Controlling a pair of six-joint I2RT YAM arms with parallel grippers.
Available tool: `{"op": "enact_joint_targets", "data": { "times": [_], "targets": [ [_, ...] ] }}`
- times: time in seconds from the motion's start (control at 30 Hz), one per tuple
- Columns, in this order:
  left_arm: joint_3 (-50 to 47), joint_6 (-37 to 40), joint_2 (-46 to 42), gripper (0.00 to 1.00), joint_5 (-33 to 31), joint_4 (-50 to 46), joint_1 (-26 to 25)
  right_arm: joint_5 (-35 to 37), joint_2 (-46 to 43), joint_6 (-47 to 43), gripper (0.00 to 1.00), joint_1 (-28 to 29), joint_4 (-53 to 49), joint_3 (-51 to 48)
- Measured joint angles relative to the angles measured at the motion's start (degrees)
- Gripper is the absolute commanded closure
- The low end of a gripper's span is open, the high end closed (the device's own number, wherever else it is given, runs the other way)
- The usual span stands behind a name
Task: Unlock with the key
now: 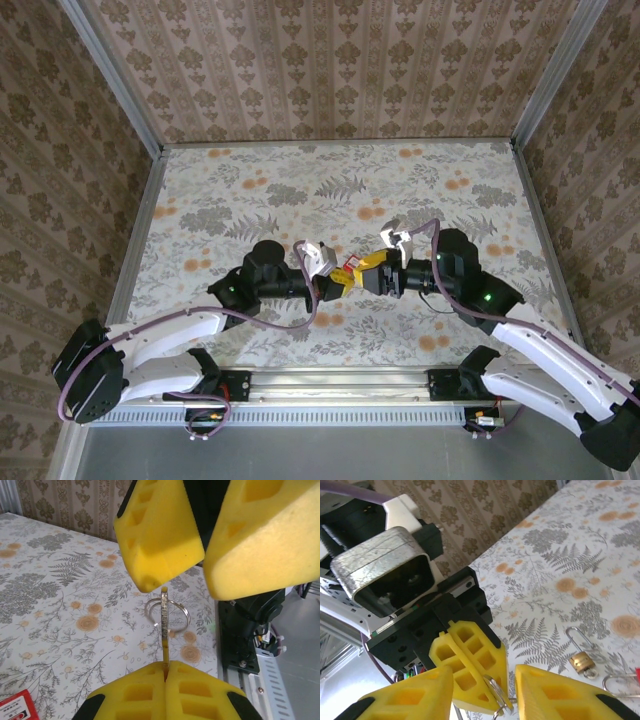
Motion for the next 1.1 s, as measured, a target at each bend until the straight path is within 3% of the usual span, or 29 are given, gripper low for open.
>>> {"op": "enact_joint_targets", "data": {
  "times": [0.3,0.77,1.1],
  "targets": [
    [0.00,-2.62,1.64,1.00,4.46,2.82,1.31,-1.40,0.17,0.09,0.75,-0.28,1.31,-0.04],
    [0.00,-5.99,2.49,1.00,7.85,5.97,2.23,-1.40,0.17,-0.02,0.68,-0.33,1.16,-0.85],
    [0.00,-7.02,2.78,1.00,8.83,6.88,2.62,-1.46,0.33,0.17,0.85,-0.37,1.22,-1.01]
  ]
}}
